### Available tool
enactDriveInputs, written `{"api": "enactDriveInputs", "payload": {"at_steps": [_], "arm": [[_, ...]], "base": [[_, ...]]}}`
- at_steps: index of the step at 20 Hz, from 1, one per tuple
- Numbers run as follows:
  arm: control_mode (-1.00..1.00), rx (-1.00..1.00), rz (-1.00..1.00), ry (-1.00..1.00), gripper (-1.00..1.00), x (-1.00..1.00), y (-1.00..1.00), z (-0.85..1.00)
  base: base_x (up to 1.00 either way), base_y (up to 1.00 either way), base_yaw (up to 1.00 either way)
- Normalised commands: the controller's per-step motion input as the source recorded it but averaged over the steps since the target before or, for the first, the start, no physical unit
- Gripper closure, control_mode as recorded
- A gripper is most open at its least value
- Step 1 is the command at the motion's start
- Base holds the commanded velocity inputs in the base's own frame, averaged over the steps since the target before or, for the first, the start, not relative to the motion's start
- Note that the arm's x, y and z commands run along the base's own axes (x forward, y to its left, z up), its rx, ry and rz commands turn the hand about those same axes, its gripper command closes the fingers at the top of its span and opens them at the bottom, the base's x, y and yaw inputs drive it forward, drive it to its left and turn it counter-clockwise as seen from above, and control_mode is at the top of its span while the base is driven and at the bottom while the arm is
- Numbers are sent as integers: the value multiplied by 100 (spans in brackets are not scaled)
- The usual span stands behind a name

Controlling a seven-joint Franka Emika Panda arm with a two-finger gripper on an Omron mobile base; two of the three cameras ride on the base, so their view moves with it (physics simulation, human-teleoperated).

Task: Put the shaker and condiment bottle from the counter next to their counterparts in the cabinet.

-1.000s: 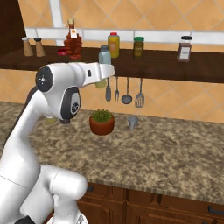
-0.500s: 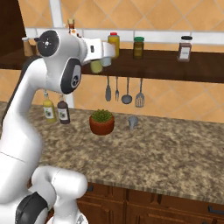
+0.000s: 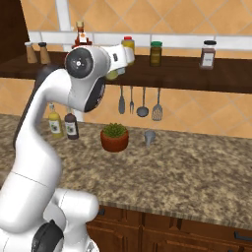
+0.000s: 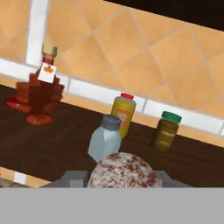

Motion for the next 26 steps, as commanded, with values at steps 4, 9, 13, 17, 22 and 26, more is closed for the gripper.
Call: {"api": "enactDriveInputs", "payload": {"at_steps": [4,9,13,17,22,26], "arm": [[-100,-8,11,-4,100,2,3,-1],[-100,-7,7,0,100,14,0,0],[-100,-5,2,0,100,26,0,0],[-100,-5,0,4,100,27,0,0],[-100,-1,0,11,100,23,-3,0],[-100,0,0,10,100,21,-22,-1]], "base": [[0,0,0],[0,0,0],[0,0,0],[0,0,0],[0,0,0],[0,0,0]]}}
